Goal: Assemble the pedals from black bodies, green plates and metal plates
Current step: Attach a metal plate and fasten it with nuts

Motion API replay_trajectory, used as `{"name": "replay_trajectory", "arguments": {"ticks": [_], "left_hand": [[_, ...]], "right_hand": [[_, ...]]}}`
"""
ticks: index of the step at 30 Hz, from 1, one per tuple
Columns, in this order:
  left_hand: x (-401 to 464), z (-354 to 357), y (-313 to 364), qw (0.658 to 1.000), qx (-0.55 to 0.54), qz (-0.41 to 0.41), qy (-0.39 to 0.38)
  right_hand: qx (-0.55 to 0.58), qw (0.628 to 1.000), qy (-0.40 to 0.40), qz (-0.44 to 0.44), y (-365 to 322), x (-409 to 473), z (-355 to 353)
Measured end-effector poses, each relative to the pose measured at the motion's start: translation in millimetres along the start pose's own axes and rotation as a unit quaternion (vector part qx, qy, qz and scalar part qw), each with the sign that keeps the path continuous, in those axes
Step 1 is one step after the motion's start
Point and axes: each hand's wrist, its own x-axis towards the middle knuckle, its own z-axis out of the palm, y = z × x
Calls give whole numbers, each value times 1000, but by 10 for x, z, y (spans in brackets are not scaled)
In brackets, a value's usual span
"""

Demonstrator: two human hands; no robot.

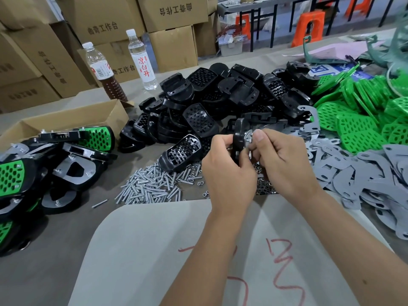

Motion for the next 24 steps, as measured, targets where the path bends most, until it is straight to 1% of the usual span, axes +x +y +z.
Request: {"name": "replay_trajectory", "arguments": {"ticks": [2,5,7,9,11,13,16,17,20,21,24], "left_hand": [[23,9,-4,999,-20,-29,8],[63,23,-39,991,-88,-102,15],[91,23,-77,980,-133,-150,9],[121,14,-120,968,-163,-192,5],[152,-2,-157,952,-193,-239,3],[175,-16,-171,934,-223,-279,-12],[176,-17,-164,924,-233,-300,-48],[175,-17,-163,922,-235,-303,-57],[179,-30,-155,910,-252,-319,-82],[181,-35,-152,905,-259,-327,-87],[188,-41,-149,897,-267,-342,-83]], "right_hand": [[14,1000,7,17,8,-19,-29],[35,998,46,15,4,-31,-34],[58,998,20,5,-17,-31,-23],[70,997,-12,17,-17,-32,-15],[69,997,-3,36,-24,-34,-29],[59,998,20,28,-28,-36,-59],[2,998,57,-11,-37,-38,-55],[-24,998,52,-6,-45,-32,-39],[-62,997,-29,38,-43,-15,-2],[-47,997,-33,50,-51,-15,-7],[7,997,50,52,-49,-1,-82]]}}
